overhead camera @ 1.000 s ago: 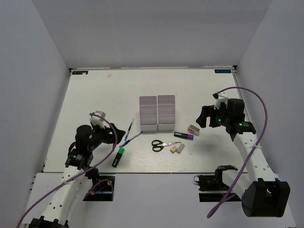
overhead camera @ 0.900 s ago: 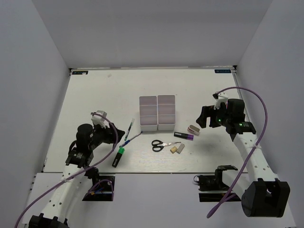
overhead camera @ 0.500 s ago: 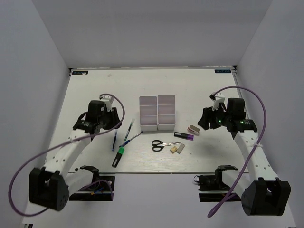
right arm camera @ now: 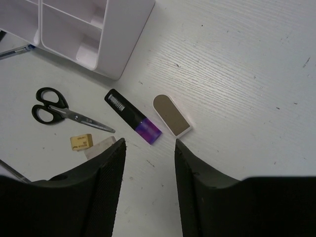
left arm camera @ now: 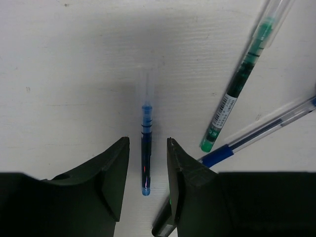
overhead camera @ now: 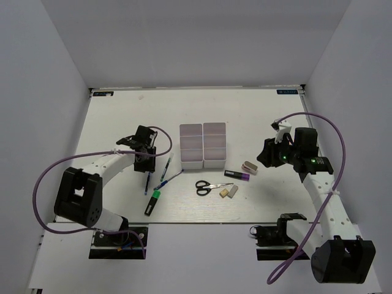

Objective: Sort the stationery into containers
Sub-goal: Pick up the pen from the center of the board.

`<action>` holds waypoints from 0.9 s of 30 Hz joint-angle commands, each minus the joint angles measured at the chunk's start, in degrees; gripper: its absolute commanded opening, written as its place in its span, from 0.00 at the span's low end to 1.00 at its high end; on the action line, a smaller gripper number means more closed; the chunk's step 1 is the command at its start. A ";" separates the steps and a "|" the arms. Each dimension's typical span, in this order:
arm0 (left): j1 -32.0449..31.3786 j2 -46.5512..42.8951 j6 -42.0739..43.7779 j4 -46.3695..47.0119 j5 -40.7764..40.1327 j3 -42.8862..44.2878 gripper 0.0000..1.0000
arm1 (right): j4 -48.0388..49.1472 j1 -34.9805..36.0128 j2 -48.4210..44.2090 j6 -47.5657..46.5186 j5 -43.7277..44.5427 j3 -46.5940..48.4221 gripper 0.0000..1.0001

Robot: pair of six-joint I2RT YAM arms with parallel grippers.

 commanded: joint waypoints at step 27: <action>-5.15 -2.81 -0.03 2.31 -1.64 5.71 0.01 | -0.74 0.00 -2.06 0.45 -1.44 0.21 0.88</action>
